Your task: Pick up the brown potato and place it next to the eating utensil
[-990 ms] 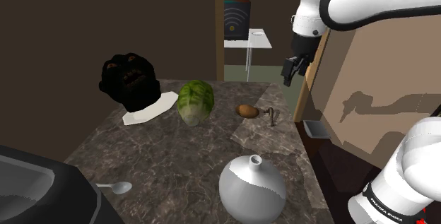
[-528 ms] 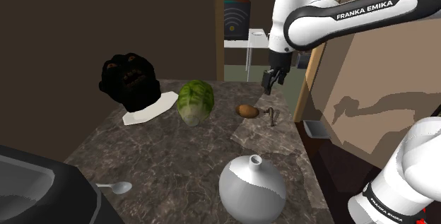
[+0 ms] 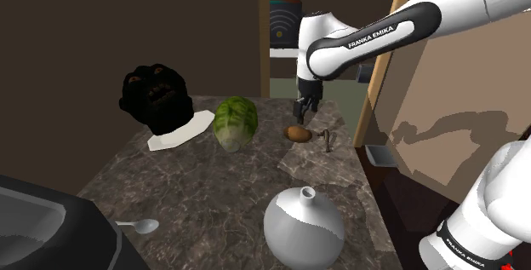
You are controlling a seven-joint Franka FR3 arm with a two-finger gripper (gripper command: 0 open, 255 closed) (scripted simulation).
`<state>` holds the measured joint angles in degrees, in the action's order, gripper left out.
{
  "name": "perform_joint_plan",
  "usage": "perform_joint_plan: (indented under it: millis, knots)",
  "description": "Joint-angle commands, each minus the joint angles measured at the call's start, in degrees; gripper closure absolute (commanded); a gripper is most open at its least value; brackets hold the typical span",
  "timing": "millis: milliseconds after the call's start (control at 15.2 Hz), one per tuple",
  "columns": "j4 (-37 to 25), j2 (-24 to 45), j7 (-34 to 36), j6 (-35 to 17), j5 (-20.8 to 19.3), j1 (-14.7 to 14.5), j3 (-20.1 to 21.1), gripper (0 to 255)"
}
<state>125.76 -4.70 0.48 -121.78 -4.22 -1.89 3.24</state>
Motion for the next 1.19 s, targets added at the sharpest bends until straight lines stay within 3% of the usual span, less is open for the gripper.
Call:
perform_joint_plan:
  millis: [0, 264, 726, 1122]
  knots:
    - [-2.56, 4.69, -0.77, -1.66, -0.17, -0.09, 0.07, 0]
    - [-7.96, 12.87, -2.02, -3.62, -0.51, -0.29, 0.30, 0]
    - [-5.86, 15.70, -1.69, -8.54, -1.02, -0.19, 0.11, 0]
    - [-5.72, 15.96, -1.66, -8.94, -1.06, -0.18, 0.09, 0]
